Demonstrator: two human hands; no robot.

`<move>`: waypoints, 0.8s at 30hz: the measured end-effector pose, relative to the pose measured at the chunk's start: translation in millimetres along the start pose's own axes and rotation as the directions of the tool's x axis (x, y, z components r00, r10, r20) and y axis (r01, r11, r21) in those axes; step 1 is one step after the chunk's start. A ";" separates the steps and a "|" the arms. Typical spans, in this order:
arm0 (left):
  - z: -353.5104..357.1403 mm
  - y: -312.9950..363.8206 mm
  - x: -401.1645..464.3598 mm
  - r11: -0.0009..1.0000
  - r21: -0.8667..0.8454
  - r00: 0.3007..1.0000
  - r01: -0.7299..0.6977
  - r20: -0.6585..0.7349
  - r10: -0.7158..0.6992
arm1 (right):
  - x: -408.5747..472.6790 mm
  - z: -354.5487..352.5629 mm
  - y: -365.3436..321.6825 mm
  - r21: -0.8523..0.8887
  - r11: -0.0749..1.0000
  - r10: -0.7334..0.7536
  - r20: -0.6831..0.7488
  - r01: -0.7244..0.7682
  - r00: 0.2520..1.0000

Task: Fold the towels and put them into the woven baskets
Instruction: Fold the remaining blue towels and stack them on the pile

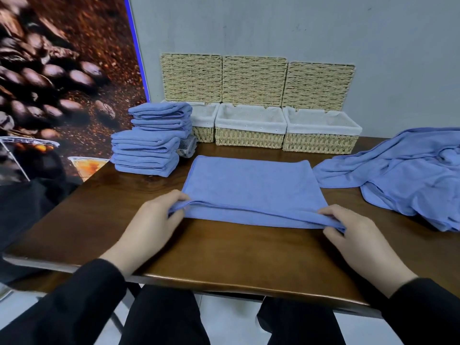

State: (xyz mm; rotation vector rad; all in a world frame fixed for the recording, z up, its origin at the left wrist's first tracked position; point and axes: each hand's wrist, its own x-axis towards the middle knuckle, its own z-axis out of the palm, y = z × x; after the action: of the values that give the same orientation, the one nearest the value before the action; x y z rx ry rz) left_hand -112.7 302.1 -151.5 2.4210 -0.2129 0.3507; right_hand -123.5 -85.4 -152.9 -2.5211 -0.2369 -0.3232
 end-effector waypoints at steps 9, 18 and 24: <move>-18.6 -0.5 9.5 0.923 -0.349 0.985 0.163 0.006 -0.172 | 18.6 -20.3 0.5 0.287 0.949 0.133 0.002 -0.128 0.991; -33.5 2.4 29.9 0.899 -0.364 0.969 0.245 0.052 -0.243 | 52.2 -34.9 1.1 0.229 0.959 0.169 0.010 -0.167 0.986; -27.6 -7.8 63.1 0.966 0.019 0.963 0.256 -0.091 -0.254 | 110.9 -26.7 -5.7 0.154 0.972 0.176 0.023 -0.178 0.984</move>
State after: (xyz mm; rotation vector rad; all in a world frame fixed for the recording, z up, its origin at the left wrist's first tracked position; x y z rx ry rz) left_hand -56.3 322.1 -116.6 2.4191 0.1441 0.3430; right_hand -23.7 -85.1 -97.4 -2.3685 -0.0377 -0.2136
